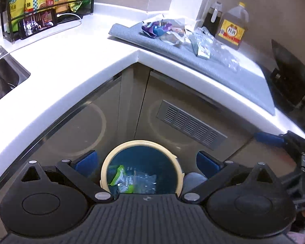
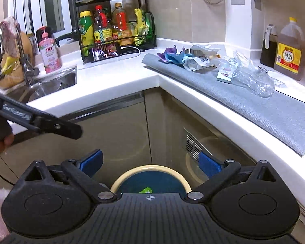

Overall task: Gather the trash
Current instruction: 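Raise both tools away from the bin, then move both tools back up toward the remaining trash on the mat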

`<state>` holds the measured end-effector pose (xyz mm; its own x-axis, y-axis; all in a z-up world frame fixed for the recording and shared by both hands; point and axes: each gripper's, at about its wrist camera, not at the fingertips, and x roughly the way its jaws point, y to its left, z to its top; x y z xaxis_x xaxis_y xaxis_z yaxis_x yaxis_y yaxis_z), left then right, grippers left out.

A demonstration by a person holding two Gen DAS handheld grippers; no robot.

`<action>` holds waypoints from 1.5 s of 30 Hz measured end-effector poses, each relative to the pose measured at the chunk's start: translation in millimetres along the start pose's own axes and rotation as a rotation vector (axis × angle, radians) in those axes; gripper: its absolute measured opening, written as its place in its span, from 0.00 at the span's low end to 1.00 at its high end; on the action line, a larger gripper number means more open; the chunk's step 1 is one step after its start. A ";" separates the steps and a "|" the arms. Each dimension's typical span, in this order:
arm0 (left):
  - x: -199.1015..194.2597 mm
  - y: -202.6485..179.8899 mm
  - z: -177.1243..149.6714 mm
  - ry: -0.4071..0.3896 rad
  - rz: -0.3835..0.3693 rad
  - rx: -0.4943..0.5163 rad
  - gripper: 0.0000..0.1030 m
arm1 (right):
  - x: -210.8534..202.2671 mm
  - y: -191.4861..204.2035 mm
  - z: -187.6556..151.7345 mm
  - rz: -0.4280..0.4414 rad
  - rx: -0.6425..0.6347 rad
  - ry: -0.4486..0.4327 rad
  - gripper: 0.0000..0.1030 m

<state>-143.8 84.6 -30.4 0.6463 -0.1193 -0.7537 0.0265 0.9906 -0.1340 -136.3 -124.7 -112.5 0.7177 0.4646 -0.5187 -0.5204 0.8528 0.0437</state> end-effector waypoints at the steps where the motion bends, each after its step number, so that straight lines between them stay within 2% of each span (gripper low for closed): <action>1: 6.5 -2.5 -2.4 0.009 0.008 0.014 1.00 | -1.2 3.6 -2.9 -0.003 -0.010 0.001 1.00; 5: 32.6 -7.5 -10.2 0.067 0.032 0.045 1.00 | -0.8 10.1 -7.9 -0.032 -0.030 0.007 1.00; 10: 35.8 -11.3 -21.9 0.105 0.098 0.087 1.00 | -1.2 8.8 -10.0 -0.046 -0.018 0.015 1.00; 31: 52.7 -18.2 -19.8 0.114 0.116 0.127 1.00 | 15.9 10.8 -11.1 -0.043 -0.037 0.084 1.00; 41: 57.8 -20.2 -7.4 0.103 0.115 0.124 1.00 | 19.0 4.5 -7.0 -0.053 -0.031 0.072 1.00; 45: 57.5 -20.4 5.7 0.079 0.119 0.122 1.00 | 18.7 -4.5 2.2 -0.079 -0.027 0.042 1.00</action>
<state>-102.9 57.9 -67.4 0.5890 -0.0009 -0.8082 0.0491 0.9982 0.0347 -119.5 -119.4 -120.5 0.7374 0.3853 -0.5549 -0.4757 0.8793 -0.0216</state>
